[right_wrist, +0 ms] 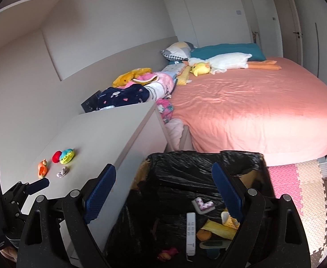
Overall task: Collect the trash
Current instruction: 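Move both grippers back over the desk toward the remaining toys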
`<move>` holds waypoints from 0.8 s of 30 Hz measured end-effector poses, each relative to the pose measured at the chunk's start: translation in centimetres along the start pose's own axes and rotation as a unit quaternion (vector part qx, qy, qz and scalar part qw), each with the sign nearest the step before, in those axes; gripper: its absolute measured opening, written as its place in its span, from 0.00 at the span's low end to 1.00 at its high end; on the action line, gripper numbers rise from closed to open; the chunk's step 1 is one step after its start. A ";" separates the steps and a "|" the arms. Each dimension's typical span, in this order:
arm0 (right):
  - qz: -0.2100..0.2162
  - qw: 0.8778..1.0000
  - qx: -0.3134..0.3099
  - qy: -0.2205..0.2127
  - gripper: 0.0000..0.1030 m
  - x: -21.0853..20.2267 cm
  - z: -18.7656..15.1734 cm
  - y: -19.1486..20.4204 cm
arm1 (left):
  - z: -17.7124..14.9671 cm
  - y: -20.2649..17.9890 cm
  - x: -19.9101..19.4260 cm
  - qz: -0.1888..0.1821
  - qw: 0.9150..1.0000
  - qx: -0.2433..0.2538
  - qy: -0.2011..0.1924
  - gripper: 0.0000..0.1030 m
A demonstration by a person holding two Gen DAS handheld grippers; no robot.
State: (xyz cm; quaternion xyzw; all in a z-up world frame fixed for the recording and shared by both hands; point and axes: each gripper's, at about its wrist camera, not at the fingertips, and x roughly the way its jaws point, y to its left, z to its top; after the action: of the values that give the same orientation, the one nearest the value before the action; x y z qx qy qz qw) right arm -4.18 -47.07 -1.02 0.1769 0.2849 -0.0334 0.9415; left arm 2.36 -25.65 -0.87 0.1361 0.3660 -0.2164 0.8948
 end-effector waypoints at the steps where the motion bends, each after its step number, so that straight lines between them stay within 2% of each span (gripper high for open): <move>1: 0.002 1.000 -0.002 0.000 0.85 0.2 0.0 0.3 | -0.1 0.4 0.0 0.003 1.000 -0.002 0.000 0.94; 11: 0.034 0.999 -0.026 0.013 0.85 2.2 -0.4 4.4 | -0.6 6.9 0.2 0.042 0.997 -0.058 0.001 0.94; 18: 0.054 0.997 -0.046 0.026 0.85 4.1 -0.6 8.1 | -1.5 12.1 0.6 0.060 0.992 -0.114 0.012 0.94; 24: 0.070 0.995 -0.059 0.039 0.85 6.0 -0.8 11.0 | -2.0 14.9 0.5 0.075 0.988 -0.135 0.013 0.94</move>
State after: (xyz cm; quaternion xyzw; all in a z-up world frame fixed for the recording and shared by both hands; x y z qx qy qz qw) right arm 2.21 -36.25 -1.42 0.1419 0.3100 0.0569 0.9384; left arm 8.72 -12.01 -1.37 0.0440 0.3919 -0.0957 0.9140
